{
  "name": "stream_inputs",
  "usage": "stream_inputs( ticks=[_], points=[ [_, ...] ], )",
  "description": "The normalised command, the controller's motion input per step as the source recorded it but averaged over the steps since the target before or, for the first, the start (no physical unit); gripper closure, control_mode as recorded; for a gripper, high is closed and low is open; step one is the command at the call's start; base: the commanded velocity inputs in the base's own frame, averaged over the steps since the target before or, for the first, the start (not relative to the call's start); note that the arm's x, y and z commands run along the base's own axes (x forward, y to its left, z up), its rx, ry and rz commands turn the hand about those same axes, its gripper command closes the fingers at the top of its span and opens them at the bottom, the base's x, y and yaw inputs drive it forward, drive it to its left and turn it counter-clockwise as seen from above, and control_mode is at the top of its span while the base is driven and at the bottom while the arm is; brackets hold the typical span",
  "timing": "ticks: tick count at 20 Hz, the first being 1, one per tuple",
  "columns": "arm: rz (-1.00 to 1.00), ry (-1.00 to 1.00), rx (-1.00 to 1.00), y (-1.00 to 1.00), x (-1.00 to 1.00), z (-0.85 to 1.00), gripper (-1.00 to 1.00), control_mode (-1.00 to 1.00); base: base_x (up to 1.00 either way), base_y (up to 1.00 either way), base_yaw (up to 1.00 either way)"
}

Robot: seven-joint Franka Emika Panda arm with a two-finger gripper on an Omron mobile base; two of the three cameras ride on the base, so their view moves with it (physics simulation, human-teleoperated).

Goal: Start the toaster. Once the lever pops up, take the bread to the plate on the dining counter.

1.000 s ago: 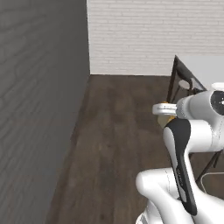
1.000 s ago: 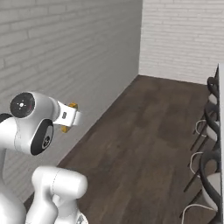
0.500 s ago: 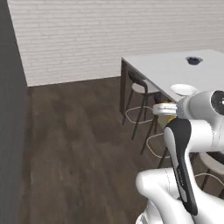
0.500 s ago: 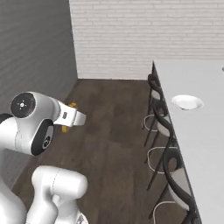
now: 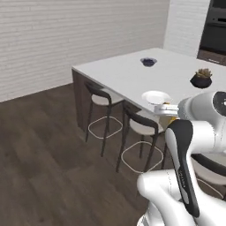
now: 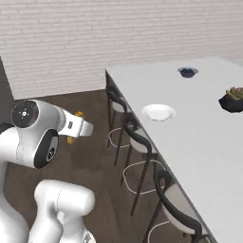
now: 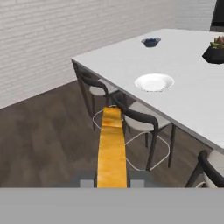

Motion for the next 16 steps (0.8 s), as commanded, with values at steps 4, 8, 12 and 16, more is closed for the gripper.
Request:
stream_inputs(
  ticks=[4,8,12,16],
  points=[
    [0.0,0.0,0.0,0.0,0.0,0.0,1.0,1.0,0.58,0.46,-0.57],
    [0.0,0.0,0.0,0.0,0.0,0.0,1.0,1.0,0.47,0.48,-0.56],
    [0.0,0.0,0.0,0.0,0.0,0.0,1.0,1.0,0.35,0.64,-0.54],
    [0.0,0.0,0.0,0.0,0.0,0.0,1.0,1.0,0.32,0.74,-0.52]
  ],
)
